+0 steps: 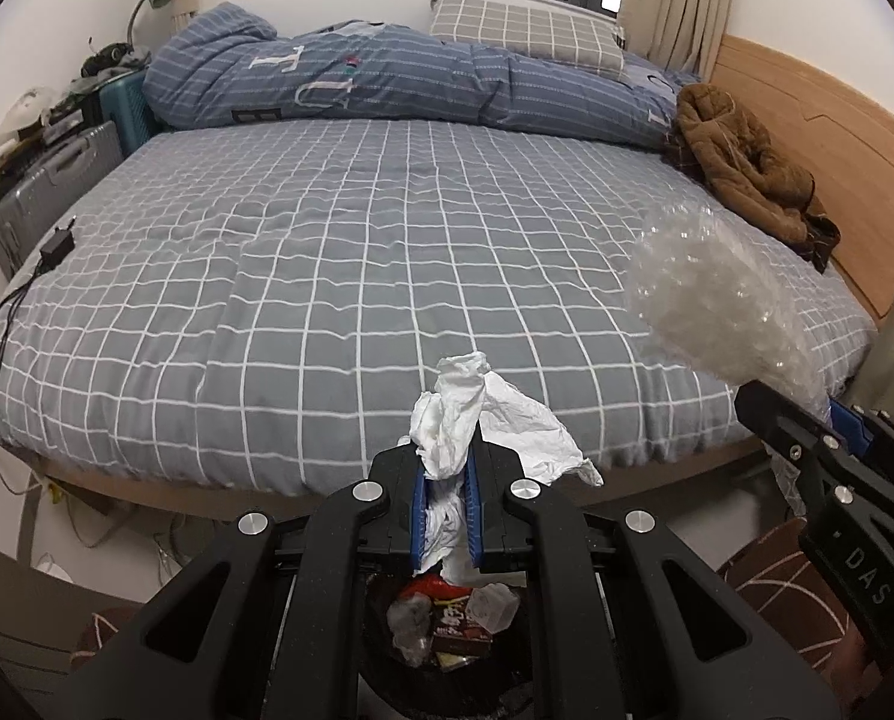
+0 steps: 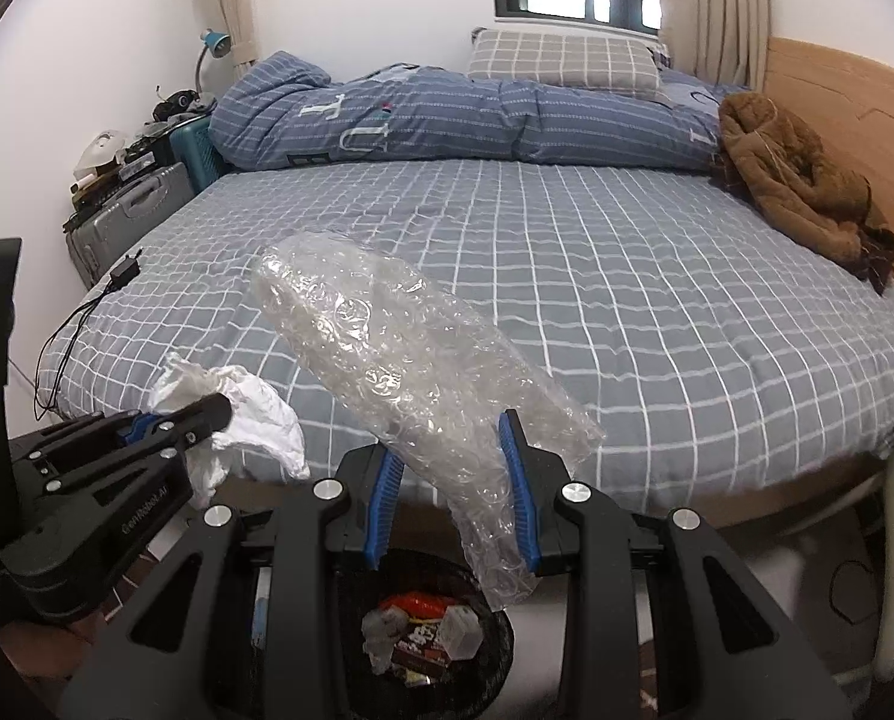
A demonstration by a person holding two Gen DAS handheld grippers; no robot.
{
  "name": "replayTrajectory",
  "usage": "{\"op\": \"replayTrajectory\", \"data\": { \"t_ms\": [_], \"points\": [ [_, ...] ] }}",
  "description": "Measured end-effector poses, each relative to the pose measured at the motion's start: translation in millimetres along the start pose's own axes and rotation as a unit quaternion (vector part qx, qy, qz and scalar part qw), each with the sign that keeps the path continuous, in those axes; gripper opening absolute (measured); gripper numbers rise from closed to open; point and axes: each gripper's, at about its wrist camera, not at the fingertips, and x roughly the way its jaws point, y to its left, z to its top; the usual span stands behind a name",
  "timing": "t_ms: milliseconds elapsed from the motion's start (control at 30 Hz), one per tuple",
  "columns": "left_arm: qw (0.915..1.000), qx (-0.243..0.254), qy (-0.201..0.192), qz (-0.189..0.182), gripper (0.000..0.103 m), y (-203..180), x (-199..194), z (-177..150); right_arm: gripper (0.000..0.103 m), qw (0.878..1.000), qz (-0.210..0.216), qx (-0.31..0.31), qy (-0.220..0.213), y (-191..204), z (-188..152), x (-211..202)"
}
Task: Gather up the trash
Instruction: 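Carry the tissue and bubble wrap with both tools over the bin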
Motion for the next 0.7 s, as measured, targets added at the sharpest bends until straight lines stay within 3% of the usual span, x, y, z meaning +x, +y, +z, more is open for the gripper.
{"op": "replayTrajectory", "data": {
  "t_ms": [333, 700],
  "points": [
    [0.9997, -0.002, 0.026, 0.005, 0.009, 3.1, 8.0, -24.6, 0.031, 0.999, -0.025, 0.005, 0.043, -11.4, -29.1, 11.6],
    [0.9946, -0.011, 0.103, -0.007, 0.010, 16.3, 82.2, -74.6, 0.031, 0.993, -0.028, -0.017, 0.113, -7.0, -79.2, 86.7]
  ]
}}
